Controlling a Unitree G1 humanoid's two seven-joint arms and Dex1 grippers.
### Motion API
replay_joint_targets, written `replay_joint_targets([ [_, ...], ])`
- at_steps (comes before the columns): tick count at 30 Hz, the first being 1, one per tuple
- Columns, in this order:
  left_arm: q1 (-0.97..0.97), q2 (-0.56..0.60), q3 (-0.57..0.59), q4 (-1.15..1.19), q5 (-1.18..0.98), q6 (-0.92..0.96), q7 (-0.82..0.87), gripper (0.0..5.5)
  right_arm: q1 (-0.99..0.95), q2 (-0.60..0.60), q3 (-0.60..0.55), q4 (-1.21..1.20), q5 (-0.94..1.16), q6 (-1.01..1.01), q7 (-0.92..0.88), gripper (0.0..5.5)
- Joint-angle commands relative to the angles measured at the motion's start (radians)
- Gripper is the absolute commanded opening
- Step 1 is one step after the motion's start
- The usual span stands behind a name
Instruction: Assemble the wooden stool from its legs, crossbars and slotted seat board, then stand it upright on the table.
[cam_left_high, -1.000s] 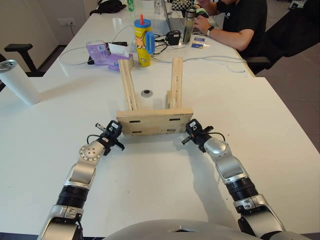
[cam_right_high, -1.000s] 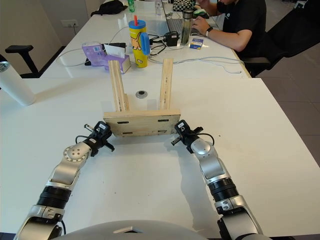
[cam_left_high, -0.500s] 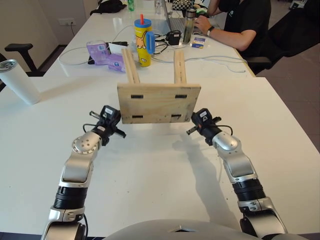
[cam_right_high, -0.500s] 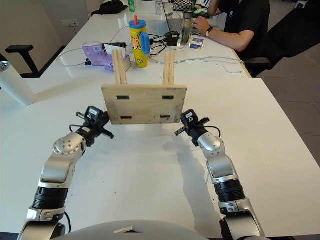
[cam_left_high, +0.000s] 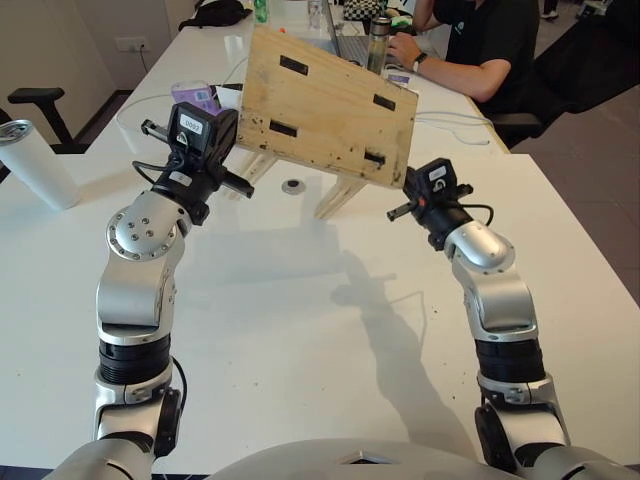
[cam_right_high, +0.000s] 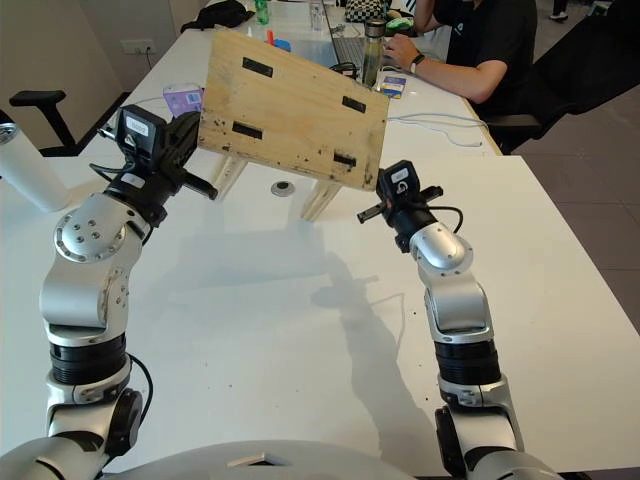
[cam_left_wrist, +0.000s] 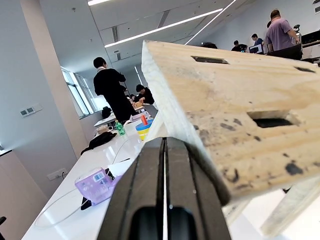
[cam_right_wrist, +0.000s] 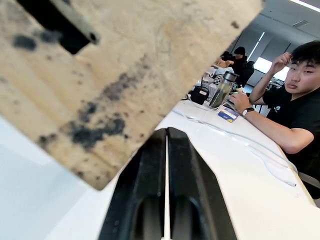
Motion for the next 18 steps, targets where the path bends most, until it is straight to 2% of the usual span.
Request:
replay_joint_targets([
  [1, 0.046, -0.034, -0.113, 0.006, -0.073, 0.006, -0.089, 0.03, -0.135, 0.089, 0.087, -0.133, 0.107, -0.055, 0.070, 0.00],
  [7, 0.082, -0.024, -0.113, 0.060, -0.041, -0.017, -0.075, 0.03, -0.076, 0.049, 0.122, -0.053, 0.036, -0.041, 0.063, 0.00],
  [13, 0.137, -0.025, -0.048, 0.198, 0.018, -0.106, 0.014, 0.03, 0.035, 0.037, 0.103, 0.093, -0.092, -0.030, -0.071, 0.00],
  [18, 0.170, -0.025, -0.008, 0.314, 0.039, -0.165, 0.066, 0.03, 0.065, 0.069, 0.085, 0.081, -0.110, -0.085, -0.156, 0.00],
])
